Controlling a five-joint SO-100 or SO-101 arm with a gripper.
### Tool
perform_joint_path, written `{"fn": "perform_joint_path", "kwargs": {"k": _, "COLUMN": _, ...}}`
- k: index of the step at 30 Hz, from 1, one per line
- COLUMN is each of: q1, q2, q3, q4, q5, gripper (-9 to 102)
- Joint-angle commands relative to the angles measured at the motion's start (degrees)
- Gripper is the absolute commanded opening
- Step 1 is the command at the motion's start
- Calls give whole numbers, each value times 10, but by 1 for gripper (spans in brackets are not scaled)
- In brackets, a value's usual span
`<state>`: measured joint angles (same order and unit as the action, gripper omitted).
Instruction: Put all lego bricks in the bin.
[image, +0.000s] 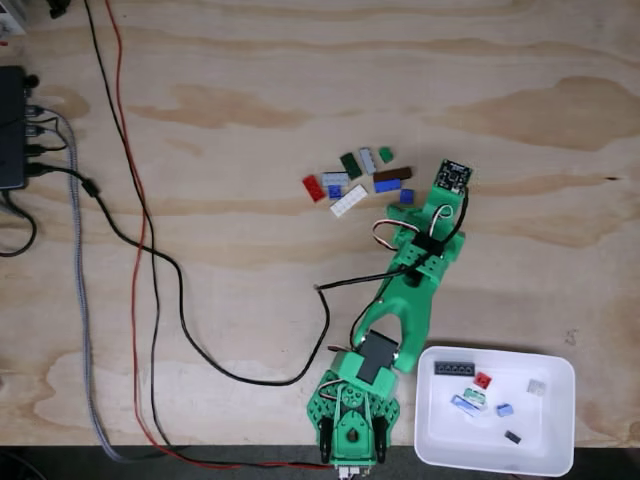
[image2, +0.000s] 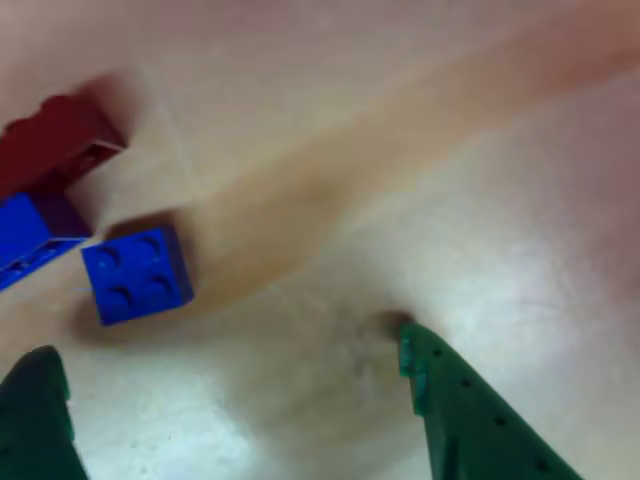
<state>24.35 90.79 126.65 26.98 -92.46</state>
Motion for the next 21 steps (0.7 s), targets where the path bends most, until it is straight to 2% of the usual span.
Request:
{"fn": "perform_joint_path", "kwargs": {"k": 1, "q1": -36, "q2": 2, "q3": -32, "q4": -36, "q5": 10, "gripper": 38}}
{"fn": "perform_joint_path", "kwargs": {"k": 12, "q1": -78, "q2": 5, "q3": -14, "q4": -55, "q5": 4, "gripper": 9}}
{"fn": "perform_joint_path", "kwargs": {"k": 15, "q1": -79, "q2": 3, "q3": -14, "q4": -59, "q5": 0, "gripper": 10}}
{"fn": "perform_joint_path", "kwargs": {"k": 19, "q1": -80, "q2": -2, "q3": -14, "q4": -68, "q5": -4, "gripper": 0}}
{"fn": "perform_joint_path", "kwargs": {"k": 21, "q1": -80, "q2": 10, "q3": -4, "q4": -66, "q5": 2, "gripper": 0}}
